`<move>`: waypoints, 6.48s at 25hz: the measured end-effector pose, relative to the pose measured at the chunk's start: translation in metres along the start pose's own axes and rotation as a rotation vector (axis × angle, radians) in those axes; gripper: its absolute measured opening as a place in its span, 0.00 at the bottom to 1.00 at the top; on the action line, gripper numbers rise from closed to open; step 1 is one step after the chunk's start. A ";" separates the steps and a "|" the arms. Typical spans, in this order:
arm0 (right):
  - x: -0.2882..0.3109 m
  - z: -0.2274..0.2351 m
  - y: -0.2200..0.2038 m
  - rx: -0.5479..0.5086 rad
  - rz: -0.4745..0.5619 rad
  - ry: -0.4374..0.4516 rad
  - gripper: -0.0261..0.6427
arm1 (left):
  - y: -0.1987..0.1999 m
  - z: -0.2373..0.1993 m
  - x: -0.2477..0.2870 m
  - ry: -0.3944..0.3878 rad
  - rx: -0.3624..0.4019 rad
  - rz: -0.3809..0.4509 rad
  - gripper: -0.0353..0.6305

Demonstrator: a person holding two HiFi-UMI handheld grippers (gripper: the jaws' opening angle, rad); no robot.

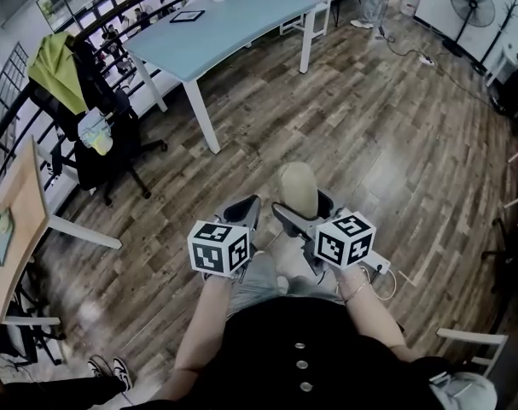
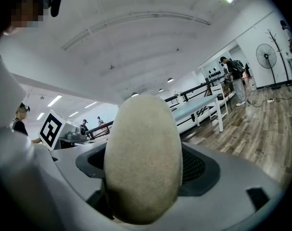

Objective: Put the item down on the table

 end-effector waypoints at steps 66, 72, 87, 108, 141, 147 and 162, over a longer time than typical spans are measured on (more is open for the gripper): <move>0.362 0.380 0.205 0.025 -0.083 -0.038 0.65 | 0.229 -0.286 0.413 0.068 -0.050 -0.125 0.08; 0.394 0.432 0.243 0.001 -0.081 -0.001 0.65 | 0.265 -0.300 0.461 0.107 -0.059 -0.105 0.08; 0.437 0.505 0.276 0.018 -0.104 0.036 0.65 | 0.306 -0.319 0.547 0.109 -0.095 -0.093 0.08; 0.503 0.574 0.309 0.056 -0.091 0.001 0.65 | 0.349 -0.367 0.636 0.048 -0.070 -0.143 0.08; 0.756 0.680 0.424 -0.022 -0.179 0.052 0.65 | 0.467 -0.572 0.774 0.102 -0.193 -0.072 0.08; 0.787 0.687 0.425 -0.023 -0.219 0.085 0.65 | 0.462 -0.594 0.775 0.137 -0.240 -0.072 0.08; 0.851 0.708 0.452 -0.050 -0.261 0.252 0.65 | 0.474 -0.625 0.782 0.309 -0.346 -0.023 0.08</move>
Point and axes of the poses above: the fingertips, and each gripper's own axes: x forward along the fingers, z to its right, y out of its top, the point moved 8 cm from there along -x, backward along the fingers, and after that the axes turned 6 degrees about y, right-handed, at the moved point
